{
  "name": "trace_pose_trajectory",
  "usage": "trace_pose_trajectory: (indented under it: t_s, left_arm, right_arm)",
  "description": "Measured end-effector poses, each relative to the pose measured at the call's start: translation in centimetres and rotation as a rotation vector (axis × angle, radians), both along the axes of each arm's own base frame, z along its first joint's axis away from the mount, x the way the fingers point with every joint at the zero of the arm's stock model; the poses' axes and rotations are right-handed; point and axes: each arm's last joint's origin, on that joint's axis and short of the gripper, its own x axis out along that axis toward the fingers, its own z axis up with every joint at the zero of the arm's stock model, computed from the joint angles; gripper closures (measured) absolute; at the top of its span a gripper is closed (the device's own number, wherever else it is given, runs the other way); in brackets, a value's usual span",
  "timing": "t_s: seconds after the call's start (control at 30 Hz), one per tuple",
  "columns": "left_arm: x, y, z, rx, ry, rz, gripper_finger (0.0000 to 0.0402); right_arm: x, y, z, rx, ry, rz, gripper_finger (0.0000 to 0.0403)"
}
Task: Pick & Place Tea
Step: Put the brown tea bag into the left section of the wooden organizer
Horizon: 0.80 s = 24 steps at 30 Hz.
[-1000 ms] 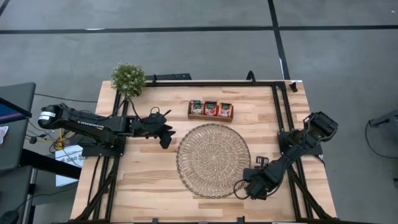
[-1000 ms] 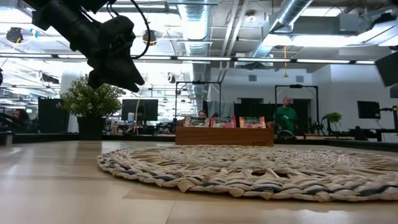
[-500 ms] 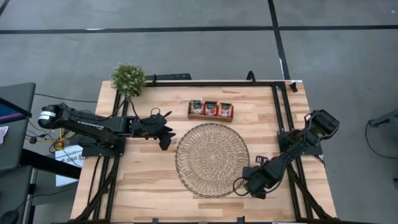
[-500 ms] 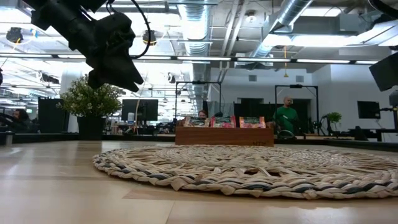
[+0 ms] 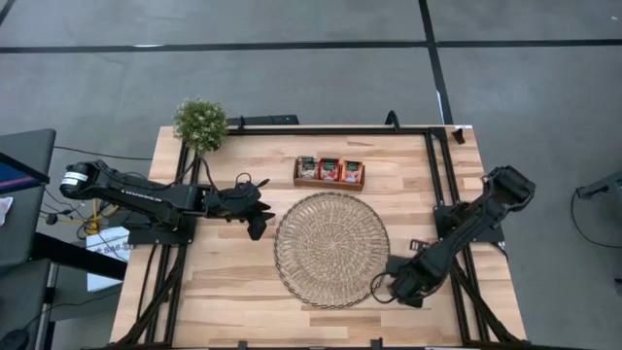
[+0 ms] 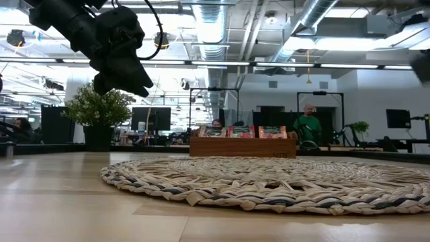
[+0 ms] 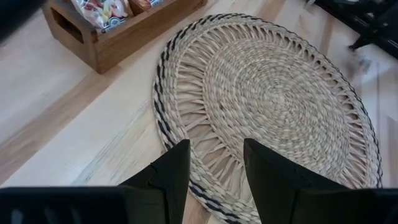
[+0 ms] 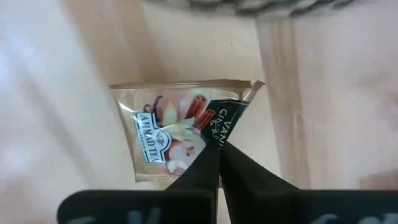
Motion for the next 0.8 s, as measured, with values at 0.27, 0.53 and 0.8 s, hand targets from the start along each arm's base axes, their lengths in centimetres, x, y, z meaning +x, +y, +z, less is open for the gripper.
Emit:
trace_pose_trajectory:
  t_s: [0.27,0.53,0.8]
  left_arm:
    - [0.8,-0.2,1.2,-0.035,-0.146,-0.045,0.0259]
    - [1.9,-0.9,5.1,-0.104,-0.559,-0.246,0.0259]
    - [1.9,-0.9,5.9,-0.257,-0.651,-0.210,0.0259]
  right_arm:
    - [-0.5,-0.4,6.7,-0.045,-0.081,-0.034,0.0402]
    - [4.2,-1.9,10.7,-0.236,-0.294,0.046,0.0402]
    - [11.5,-4.5,12.2,-0.449,-0.370,0.258,0.0403]
